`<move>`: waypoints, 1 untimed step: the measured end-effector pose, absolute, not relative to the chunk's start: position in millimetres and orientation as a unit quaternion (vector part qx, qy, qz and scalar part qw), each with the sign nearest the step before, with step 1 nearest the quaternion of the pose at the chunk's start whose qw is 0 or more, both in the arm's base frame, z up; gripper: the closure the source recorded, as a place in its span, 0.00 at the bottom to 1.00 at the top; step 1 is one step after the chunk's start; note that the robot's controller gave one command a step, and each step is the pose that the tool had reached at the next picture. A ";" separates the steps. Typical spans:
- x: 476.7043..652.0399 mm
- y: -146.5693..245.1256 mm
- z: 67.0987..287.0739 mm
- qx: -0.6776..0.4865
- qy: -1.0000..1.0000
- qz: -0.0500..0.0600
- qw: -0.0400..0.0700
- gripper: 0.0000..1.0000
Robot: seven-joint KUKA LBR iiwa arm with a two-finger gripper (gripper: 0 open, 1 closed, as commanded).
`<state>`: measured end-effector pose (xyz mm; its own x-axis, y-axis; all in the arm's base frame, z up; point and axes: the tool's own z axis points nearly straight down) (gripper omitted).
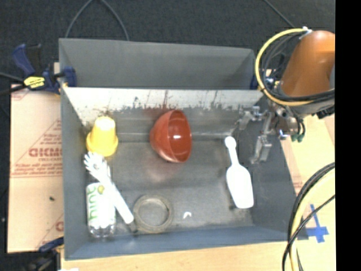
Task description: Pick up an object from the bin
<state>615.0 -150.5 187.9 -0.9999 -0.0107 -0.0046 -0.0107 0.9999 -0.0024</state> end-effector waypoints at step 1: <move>615.0 -150.5 187.8 -0.005 1.000 -0.001 0.002 0.00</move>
Offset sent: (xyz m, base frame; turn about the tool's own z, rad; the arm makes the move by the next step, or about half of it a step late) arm -0.0050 0.0220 -0.0331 0.1208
